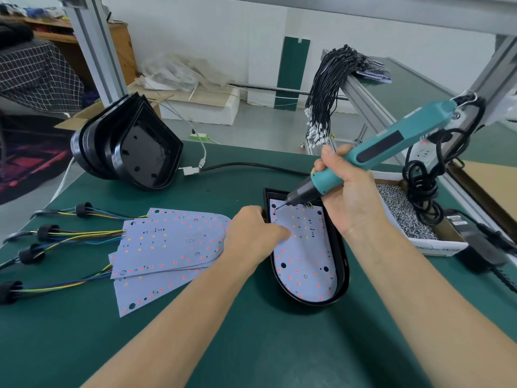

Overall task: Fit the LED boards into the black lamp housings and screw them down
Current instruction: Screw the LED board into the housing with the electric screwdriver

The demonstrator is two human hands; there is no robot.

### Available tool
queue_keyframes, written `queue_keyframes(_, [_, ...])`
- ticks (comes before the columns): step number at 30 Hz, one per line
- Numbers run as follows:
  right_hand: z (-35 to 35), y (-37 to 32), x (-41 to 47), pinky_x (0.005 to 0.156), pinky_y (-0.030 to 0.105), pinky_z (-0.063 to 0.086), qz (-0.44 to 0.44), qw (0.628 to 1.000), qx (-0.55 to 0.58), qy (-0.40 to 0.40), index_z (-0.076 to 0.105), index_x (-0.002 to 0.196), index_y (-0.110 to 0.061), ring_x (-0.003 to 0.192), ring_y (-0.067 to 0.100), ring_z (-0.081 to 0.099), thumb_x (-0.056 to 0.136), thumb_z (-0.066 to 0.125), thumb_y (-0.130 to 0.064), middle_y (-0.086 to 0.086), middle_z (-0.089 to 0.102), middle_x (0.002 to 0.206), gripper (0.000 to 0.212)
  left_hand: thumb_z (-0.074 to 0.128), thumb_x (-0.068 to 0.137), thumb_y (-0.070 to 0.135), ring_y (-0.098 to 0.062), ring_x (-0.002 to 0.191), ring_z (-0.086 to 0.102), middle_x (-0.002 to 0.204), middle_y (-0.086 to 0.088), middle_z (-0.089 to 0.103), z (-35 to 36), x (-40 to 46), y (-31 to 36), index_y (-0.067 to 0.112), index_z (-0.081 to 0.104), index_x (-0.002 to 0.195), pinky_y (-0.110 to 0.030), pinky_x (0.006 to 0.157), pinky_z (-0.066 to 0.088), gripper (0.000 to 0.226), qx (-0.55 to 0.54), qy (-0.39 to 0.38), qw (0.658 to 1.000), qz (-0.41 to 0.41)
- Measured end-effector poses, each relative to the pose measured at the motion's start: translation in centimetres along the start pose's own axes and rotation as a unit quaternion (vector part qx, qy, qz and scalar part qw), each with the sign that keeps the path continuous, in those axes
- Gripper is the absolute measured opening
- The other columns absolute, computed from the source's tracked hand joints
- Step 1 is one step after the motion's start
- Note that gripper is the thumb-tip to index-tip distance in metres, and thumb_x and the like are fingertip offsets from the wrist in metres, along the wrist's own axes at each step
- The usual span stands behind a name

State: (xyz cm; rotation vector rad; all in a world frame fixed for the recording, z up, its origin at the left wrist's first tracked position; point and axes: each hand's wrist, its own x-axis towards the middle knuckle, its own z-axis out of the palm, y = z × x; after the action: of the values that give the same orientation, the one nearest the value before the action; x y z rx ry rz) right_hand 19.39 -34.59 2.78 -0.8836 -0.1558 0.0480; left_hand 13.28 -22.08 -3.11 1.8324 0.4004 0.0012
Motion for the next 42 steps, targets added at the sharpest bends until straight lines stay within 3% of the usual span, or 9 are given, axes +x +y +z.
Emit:
queue_keyframes(3, [-0.12,0.14,-0.03,0.063,0.023,0.048,-0.003,1.000,-0.002,0.005,0.050,0.071,-0.019,0.057,0.013,0.050,0.083,0.064,0.004,0.001,0.044,0.078,0.029,0.064,0.050,0.019,-0.018,0.063,0.040,0.066,-0.004,0.047,-0.02,0.07,-0.10,-0.001,0.058,0.075,-0.033,0.064,0.035,0.032,-0.002,0.002,1.000,-0.004])
queue_keyframes(9, [-0.25,0.32,-0.04,0.062,0.023,0.048,-0.001,1.000,-0.009,0.005,0.050,0.070,-0.020,0.057,0.013,0.050,0.082,0.064,0.003,0.001,0.043,0.077,0.029,0.065,0.050,0.019,-0.018,0.064,0.040,0.067,-0.005,0.047,-0.01,0.10,-0.10,0.004,0.060,0.076,-0.033,0.063,0.034,0.030,-0.006,0.002,1.000,-0.008])
queue_keyframes(15, [-0.16,0.36,-0.01,0.062,0.024,0.048,-0.013,0.999,-0.029,-0.023,0.051,0.069,-0.019,0.057,0.014,0.050,0.077,0.066,0.001,0.001,0.044,0.073,0.026,0.065,0.050,0.019,-0.019,0.064,0.041,0.068,-0.006,0.049,0.00,0.05,0.06,-0.005,0.061,0.082,-0.034,0.064,0.036,0.040,-0.009,0.004,1.000,-0.014])
queue_keyframes(22, [-0.17,0.28,0.03,0.064,0.024,0.047,-0.020,0.999,-0.034,-0.020,0.049,0.070,-0.018,0.058,0.014,0.049,0.082,0.062,0.005,0.002,0.042,0.073,0.029,0.065,0.051,0.018,-0.018,0.065,0.043,0.069,-0.005,0.051,-0.10,-0.14,0.15,-0.003,0.061,0.079,-0.033,0.065,0.036,0.036,-0.013,0.000,1.000,-0.014])
queue_keyframes(26, [-0.20,0.34,-0.11,0.065,0.024,0.046,-0.019,0.999,-0.032,-0.019,0.048,0.071,-0.018,0.058,0.014,0.048,0.081,0.062,0.005,0.003,0.041,0.075,0.028,0.064,0.051,0.017,-0.018,0.062,0.037,0.065,-0.005,0.044,-0.07,-0.32,0.23,0.015,0.052,0.069,-0.033,0.061,0.031,0.022,-0.011,0.000,1.000,-0.008])
queue_keyframes(35, [-0.36,0.33,-0.37,0.067,0.025,0.046,-0.018,0.999,-0.038,-0.024,0.047,0.074,-0.017,0.061,0.016,0.049,0.079,0.063,0.004,0.004,0.041,0.080,0.027,0.065,0.050,0.019,-0.021,0.061,0.038,0.065,-0.005,0.044,-0.18,-0.41,0.30,0.011,0.048,0.070,-0.033,0.061,0.032,0.027,-0.013,0.001,1.000,-0.014])
queue_keyframes(38, [-0.43,0.05,-0.28,0.066,0.025,0.046,-0.021,0.999,-0.029,-0.015,0.047,0.074,-0.017,0.060,0.016,0.048,0.077,0.064,0.004,0.004,0.041,0.081,0.027,0.066,0.049,0.024,-0.025,0.065,0.053,0.073,-0.004,0.058,-0.36,-0.56,0.27,0.010,0.054,0.084,-0.036,0.063,0.047,0.039,0.006,0.023,1.000,-0.011])
queue_keyframes(40, [-0.53,-0.14,-0.21,0.066,0.024,0.046,-0.018,1.000,-0.022,-0.012,0.046,0.075,-0.017,0.061,0.016,0.048,0.078,0.063,0.004,0.003,0.041,0.082,0.027,0.068,0.050,0.025,-0.024,0.077,0.066,0.084,-0.002,0.067,-0.45,-0.67,0.35,0.017,0.055,0.104,-0.042,0.076,0.057,0.056,-0.002,0.028,0.999,-0.015])
queue_keyframes(42, [-0.57,-0.20,-0.20,0.065,0.024,0.047,-0.012,1.000,-0.011,-0.020,0.047,0.074,-0.018,0.060,0.016,0.048,0.077,0.064,0.003,0.002,0.042,0.082,0.027,0.070,0.050,0.027,-0.024,0.086,0.068,0.092,-0.003,0.068,-0.41,-0.68,0.46,0.020,0.049,0.119,-0.046,0.083,0.056,0.072,-0.026,0.033,0.999,-0.018])
